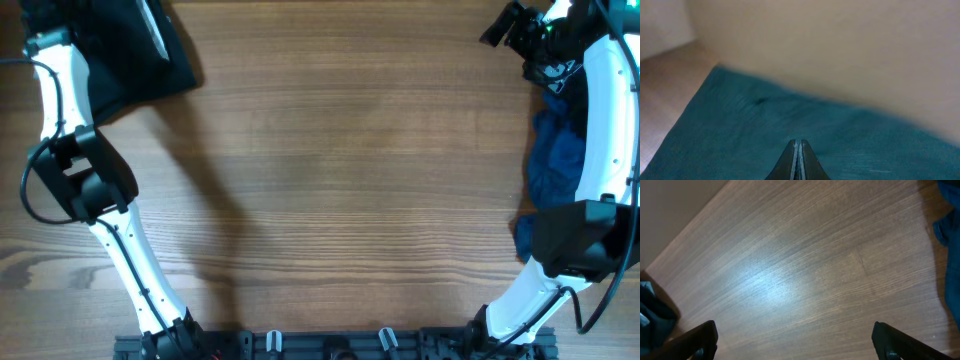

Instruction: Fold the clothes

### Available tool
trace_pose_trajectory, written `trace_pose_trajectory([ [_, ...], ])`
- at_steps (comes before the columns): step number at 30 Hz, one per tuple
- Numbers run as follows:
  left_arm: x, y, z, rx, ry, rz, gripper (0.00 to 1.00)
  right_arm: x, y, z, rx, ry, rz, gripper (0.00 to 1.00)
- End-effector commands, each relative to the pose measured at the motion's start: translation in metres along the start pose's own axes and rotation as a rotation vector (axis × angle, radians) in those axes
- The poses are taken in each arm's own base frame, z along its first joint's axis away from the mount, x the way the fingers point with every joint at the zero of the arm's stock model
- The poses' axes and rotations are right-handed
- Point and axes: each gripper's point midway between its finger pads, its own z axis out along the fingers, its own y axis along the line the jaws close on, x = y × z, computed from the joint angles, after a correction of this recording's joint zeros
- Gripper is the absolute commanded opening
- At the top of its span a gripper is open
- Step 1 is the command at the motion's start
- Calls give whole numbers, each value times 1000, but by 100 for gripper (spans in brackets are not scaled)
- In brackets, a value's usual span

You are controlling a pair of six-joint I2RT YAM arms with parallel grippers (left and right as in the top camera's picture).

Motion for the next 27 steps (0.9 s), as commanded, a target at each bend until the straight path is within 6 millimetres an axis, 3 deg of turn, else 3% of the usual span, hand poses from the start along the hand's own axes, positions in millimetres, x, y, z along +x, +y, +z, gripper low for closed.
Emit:
trace_pose_trajectory([
  [1,24,43,21,-162,-27,-10,4,6,3,1,-12,26,-17,100],
  [6,81,62,44,-194,58,5,4,10,4,1,-21,43,-14,100],
  [10,99,66,50,-201,83,11,4,13,2,1,-14,56,-10,100],
  [12,81,59,49,-180,29,3,4,14,2,1,-14,58,-9,100],
  [15,29,40,39,-122,-116,-20,4,16,1,1,-10,66,-6,100],
  [17,-19,16,23,-58,-250,-42,4,18,0,0,-5,75,-4,100],
  [18,-46,-6,8,-12,-317,-50,4,18,0,0,-5,77,-3,100],
  [20,-64,-32,-8,41,-348,-50,4,18,0,0,-4,76,5,100],
  [24,-60,-70,-21,86,-329,-36,4,18,0,0,-5,76,4,100],
  [27,-29,-85,-15,87,-247,-11,4,18,0,0,-5,75,4,100],
])
